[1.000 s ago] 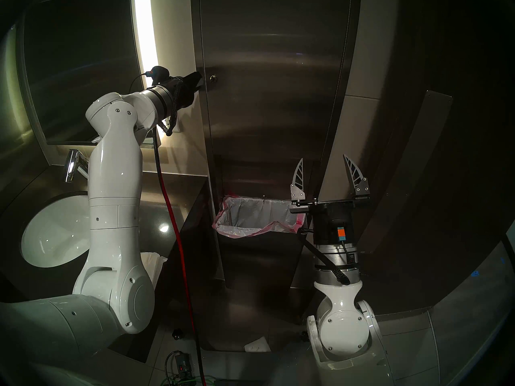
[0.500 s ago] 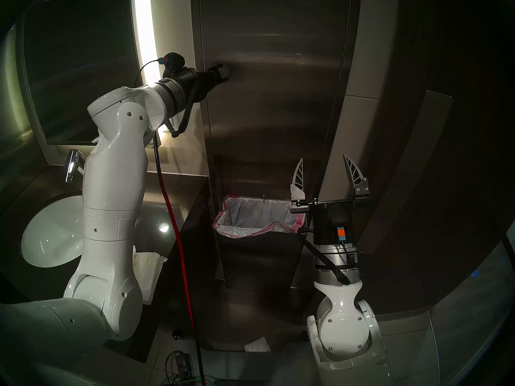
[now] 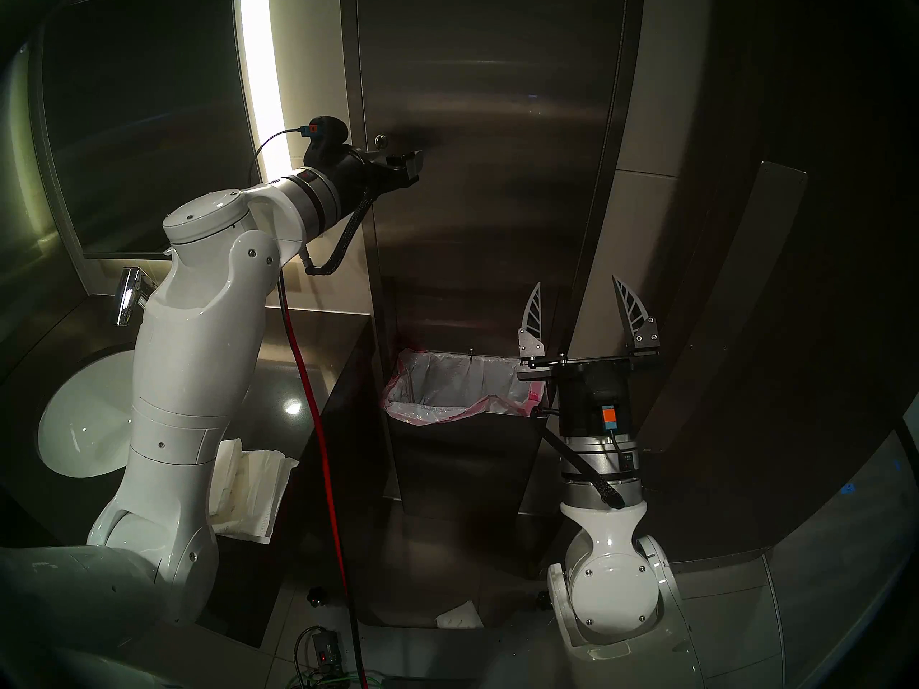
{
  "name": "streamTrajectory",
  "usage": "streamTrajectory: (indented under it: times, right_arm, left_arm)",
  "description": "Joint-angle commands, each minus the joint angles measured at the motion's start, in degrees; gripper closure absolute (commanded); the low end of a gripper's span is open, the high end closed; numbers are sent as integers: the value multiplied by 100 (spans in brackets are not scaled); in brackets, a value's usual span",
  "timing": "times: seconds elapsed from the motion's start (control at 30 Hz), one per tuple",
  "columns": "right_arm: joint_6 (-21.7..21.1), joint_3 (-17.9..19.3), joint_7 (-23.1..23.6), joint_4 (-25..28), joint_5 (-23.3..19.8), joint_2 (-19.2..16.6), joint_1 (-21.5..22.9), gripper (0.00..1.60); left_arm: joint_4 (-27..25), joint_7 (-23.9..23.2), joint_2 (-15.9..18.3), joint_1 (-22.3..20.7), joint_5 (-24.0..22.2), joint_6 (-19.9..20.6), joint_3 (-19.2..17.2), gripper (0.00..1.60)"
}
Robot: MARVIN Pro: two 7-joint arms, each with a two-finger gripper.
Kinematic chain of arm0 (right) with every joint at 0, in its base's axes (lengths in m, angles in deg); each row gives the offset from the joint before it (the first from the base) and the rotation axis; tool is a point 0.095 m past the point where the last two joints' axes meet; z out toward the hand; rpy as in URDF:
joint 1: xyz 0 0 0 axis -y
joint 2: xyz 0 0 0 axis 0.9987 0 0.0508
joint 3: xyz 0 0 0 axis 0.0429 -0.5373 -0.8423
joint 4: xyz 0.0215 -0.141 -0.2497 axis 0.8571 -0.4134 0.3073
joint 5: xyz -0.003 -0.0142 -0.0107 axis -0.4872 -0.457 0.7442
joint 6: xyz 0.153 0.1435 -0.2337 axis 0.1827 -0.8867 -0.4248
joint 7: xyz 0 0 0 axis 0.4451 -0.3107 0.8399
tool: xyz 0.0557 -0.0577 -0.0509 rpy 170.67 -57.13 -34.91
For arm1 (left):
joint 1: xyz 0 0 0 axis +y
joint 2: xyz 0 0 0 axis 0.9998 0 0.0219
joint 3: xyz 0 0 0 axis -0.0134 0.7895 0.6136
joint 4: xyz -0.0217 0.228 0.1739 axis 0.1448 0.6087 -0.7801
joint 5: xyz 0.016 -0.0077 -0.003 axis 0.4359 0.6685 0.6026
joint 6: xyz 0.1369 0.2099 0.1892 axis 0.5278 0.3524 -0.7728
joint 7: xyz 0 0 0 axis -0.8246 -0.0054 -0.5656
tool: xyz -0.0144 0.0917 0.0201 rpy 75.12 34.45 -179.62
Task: Twist key and close towel dispenser
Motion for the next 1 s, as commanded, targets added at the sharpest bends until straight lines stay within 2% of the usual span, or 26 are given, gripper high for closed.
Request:
streamTrajectory:
  times: [0.0,0.2,0.67,0.97]
  right_arm:
    - [-13,12,-4,91,-16,2,23,0]
    - [-16,8,-13,91,-17,-8,24,0]
    - [-16,-1,-37,86,-15,-27,28,0]
    - [-24,-7,-50,89,-17,-42,28,0]
  left_arm:
    - [37,-23,56,-125,54,-124,-69,0]
    - [138,-40,19,-178,64,-136,-75,0]
    - [473,-270,4,-642,162,-201,54,0]
    - [505,-314,-8,-637,185,-204,28,0]
